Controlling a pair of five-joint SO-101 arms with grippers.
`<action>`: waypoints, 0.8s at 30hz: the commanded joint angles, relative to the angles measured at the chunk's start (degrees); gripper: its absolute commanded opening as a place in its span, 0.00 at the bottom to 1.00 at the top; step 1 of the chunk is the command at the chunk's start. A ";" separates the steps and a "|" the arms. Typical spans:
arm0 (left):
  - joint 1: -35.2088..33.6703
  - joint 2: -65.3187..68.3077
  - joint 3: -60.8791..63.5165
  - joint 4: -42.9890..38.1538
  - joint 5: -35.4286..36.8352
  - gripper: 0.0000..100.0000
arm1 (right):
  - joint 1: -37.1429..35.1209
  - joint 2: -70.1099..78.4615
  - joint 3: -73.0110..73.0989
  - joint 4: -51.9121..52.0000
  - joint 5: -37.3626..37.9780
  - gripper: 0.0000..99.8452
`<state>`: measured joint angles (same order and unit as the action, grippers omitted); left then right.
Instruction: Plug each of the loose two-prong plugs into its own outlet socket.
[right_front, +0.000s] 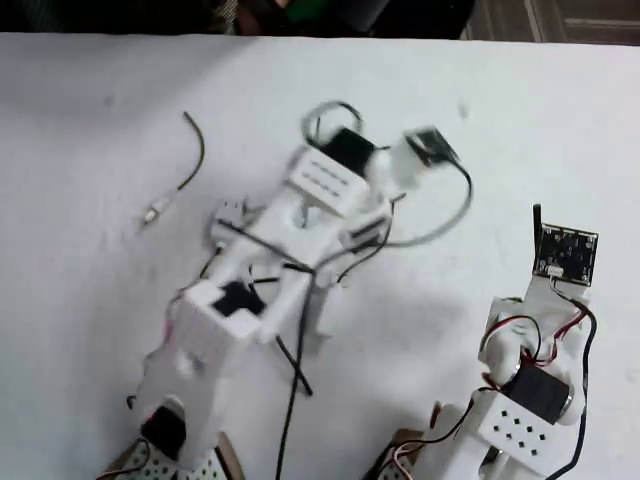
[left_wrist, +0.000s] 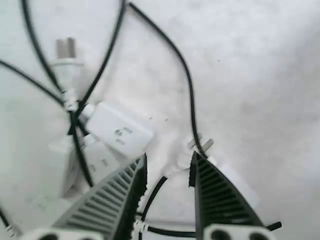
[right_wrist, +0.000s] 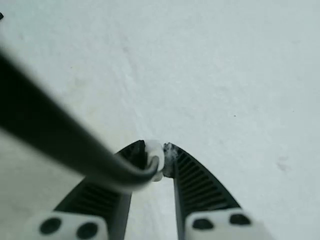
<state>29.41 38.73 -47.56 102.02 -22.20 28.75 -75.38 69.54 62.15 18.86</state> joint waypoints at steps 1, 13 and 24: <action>-7.69 -15.43 6.33 0.26 0.70 0.16 | 0.31 0.22 -0.70 -0.84 0.53 0.02; -16.31 -36.79 36.75 -4.22 0.62 0.16 | -0.04 0.22 -0.70 -0.84 0.44 0.02; -6.81 -37.67 71.21 -35.25 0.79 0.16 | 0.13 0.22 -0.44 -0.84 0.53 0.02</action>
<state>16.04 4.35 15.12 74.68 -22.11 28.75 -75.38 69.54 62.15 18.86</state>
